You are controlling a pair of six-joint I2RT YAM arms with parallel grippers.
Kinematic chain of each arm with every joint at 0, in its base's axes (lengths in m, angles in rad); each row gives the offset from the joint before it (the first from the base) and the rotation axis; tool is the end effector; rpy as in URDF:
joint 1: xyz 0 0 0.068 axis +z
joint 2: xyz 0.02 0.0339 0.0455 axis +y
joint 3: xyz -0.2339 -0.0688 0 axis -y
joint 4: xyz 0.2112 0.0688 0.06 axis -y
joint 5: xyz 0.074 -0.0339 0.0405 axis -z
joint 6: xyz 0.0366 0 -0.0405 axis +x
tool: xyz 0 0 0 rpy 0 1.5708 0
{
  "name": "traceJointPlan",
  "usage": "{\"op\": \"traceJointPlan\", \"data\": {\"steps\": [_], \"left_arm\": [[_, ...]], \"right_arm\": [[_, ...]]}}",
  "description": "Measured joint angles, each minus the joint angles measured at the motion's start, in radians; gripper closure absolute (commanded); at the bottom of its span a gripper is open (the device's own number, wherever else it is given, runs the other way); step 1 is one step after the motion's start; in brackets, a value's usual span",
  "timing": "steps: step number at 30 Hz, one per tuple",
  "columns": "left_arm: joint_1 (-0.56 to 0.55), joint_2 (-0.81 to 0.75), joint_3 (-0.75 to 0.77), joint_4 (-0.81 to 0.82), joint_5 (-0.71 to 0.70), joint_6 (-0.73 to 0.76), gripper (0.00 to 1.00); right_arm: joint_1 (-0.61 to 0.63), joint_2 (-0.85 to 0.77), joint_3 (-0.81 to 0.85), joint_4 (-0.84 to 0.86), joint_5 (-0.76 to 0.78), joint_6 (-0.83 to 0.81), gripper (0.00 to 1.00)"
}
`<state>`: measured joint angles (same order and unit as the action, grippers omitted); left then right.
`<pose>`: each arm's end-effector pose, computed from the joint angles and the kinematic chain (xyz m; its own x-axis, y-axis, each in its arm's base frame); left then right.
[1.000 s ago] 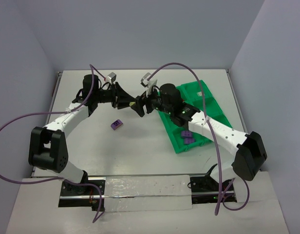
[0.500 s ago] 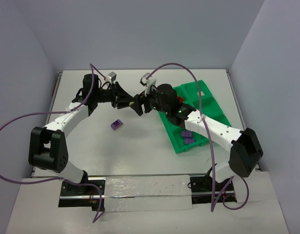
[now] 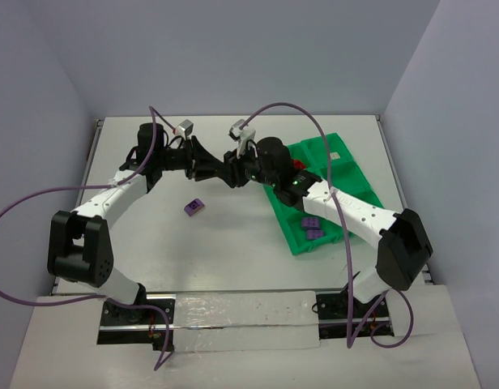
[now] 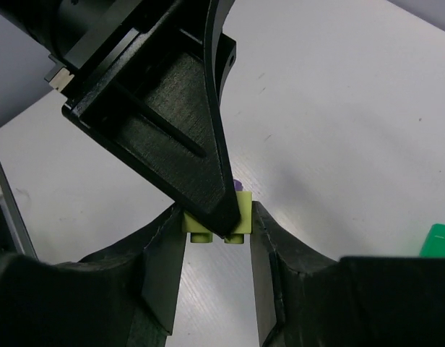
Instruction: Sort the legos into containers by color
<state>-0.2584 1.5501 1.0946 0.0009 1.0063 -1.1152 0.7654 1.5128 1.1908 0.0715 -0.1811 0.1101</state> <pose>0.2969 -0.1105 0.2672 -0.9686 -0.2409 -0.0622 0.0018 0.2430 -0.9700 0.2351 0.2350 0.3098 -0.2664 -0.1061 -0.9580 -0.7828 0.6037 0.1508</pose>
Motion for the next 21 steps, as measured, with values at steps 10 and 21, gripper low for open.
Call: {"op": "traceJointPlan", "data": {"steps": [10, 21], "left_arm": [[0.001, 0.010, 0.092, -0.192, -0.040, 0.123, 0.04], [0.000, 0.017, 0.204, -0.449, -0.188, 0.279, 0.01]], "right_arm": [[0.000, 0.010, 0.008, 0.002, -0.003, 0.020, 1.00], [-0.003, -0.046, -0.095, 0.004, 0.072, 0.036, 1.00]]}}
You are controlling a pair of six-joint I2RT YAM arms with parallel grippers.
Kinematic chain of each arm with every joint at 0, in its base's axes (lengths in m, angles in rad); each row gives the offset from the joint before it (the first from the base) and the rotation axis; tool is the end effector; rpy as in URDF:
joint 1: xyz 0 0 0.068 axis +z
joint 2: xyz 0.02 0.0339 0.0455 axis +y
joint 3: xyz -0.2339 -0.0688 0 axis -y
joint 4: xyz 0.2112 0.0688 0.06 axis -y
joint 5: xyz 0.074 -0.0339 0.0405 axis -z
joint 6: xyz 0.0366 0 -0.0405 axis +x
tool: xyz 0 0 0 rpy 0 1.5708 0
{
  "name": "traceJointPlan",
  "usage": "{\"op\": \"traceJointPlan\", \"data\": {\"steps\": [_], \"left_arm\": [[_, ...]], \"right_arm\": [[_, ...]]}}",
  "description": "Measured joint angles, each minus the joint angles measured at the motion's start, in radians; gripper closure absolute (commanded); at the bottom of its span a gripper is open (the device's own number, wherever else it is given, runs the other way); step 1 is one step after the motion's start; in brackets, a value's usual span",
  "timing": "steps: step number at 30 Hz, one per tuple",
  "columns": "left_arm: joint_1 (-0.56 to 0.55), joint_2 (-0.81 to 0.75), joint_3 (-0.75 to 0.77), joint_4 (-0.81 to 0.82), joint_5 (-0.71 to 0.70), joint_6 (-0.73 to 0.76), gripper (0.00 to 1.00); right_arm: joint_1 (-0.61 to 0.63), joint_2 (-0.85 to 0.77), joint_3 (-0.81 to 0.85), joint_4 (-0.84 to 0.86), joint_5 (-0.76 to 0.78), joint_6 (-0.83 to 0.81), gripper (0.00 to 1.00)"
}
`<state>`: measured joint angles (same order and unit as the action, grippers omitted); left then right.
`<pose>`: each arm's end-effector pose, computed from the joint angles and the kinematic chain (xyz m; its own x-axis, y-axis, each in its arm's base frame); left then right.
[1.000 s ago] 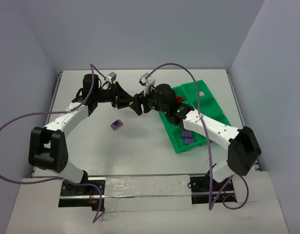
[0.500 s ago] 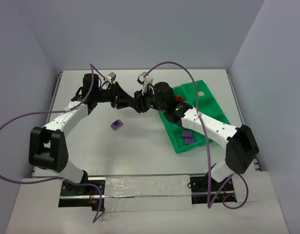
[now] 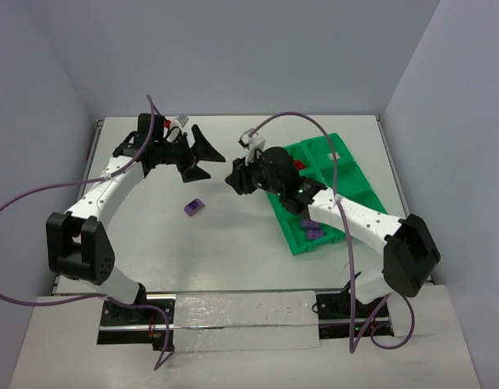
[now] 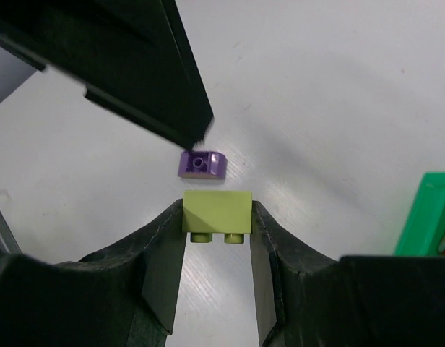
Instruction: Sort the legos into containers by color
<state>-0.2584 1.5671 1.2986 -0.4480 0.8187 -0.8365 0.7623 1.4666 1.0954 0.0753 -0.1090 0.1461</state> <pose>0.2961 -0.1059 0.2842 -0.9503 -0.2734 -0.1493 0.0024 0.4729 -0.8811 0.2286 0.2238 0.2932 -0.3196 -0.1050 -0.9417 -0.7229 0.6695 0.1706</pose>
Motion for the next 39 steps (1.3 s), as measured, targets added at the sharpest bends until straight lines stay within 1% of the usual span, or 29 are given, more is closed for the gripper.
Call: {"op": "traceJointPlan", "data": {"steps": [3, 5, 10, 13, 16, 18, 19, 20, 21, 22, 24, 25, 29, 33, 36, 38, 39], "left_arm": [[0.004, 0.002, 0.044, -0.090, -0.123, 0.042, 0.01], [0.008, 0.007, 0.070, -0.150, -0.195, 0.080, 0.01], [-0.012, 0.064, 0.148, -0.298, -0.404, 0.164, 0.01], [-0.032, 0.079, 0.152, -0.347, -0.477, 0.203, 0.02], [-0.047, 0.086, 0.152, -0.381, -0.534, 0.232, 0.04], [-0.053, 0.090, 0.147, -0.393, -0.569, 0.243, 0.05], [-0.056, 0.091, 0.143, -0.397, -0.585, 0.247, 0.05], [-0.060, 0.092, 0.136, -0.399, -0.605, 0.254, 0.04], [-0.064, 0.093, 0.129, -0.404, -0.630, 0.261, 0.04], [-0.069, 0.097, 0.125, -0.412, -0.656, 0.269, 0.04], [-0.088, 0.110, 0.123, -0.433, -0.714, 0.289, 0.04], [-0.101, 0.120, 0.123, -0.441, -0.744, 0.299, 0.04], [-0.136, 0.166, 0.119, -0.448, -0.828, 0.337, 0.03], [-0.142, 0.247, 0.124, -0.448, -0.902, 0.357, 0.04], [-0.142, 0.308, 0.124, -0.448, -0.947, 0.370, 0.08], [-0.142, 0.336, 0.125, -0.448, -0.974, 0.377, 0.14], [-0.142, 0.346, 0.126, -0.447, -0.985, 0.380, 0.15]], "right_arm": [[-0.019, -0.048, -0.066, -0.001, 0.050, 0.034, 1.00], [-0.053, -0.091, -0.115, -0.010, 0.097, 0.074, 1.00], [-0.187, -0.150, -0.211, -0.031, 0.211, 0.193, 1.00], [-0.275, -0.174, -0.274, -0.066, 0.253, 0.255, 1.00], [-0.323, -0.178, -0.300, -0.110, 0.284, 0.285, 1.00], [-0.333, -0.176, -0.302, -0.129, 0.292, 0.294, 0.93], [-0.335, -0.175, -0.302, -0.134, 0.293, 0.299, 0.93], [-0.337, -0.170, -0.302, -0.135, 0.293, 0.302, 0.69], [-0.338, -0.163, -0.302, -0.135, 0.293, 0.304, 0.51], [-0.340, -0.152, -0.302, -0.135, 0.292, 0.305, 0.38], [-0.344, -0.119, -0.302, -0.135, 0.289, 0.306, 0.28], [-0.346, -0.101, -0.302, -0.136, 0.287, 0.305, 0.26], [-0.348, -0.047, -0.302, -0.141, 0.284, 0.306, 0.23], [-0.348, -0.037, -0.295, -0.142, 0.292, 0.305, 0.23], [-0.348, -0.040, -0.288, -0.142, 0.301, 0.301, 0.23], [-0.348, -0.052, -0.287, -0.145, 0.306, 0.297, 0.23], [-0.348, -0.062, -0.287, -0.148, 0.309, 0.294, 0.23]]}}
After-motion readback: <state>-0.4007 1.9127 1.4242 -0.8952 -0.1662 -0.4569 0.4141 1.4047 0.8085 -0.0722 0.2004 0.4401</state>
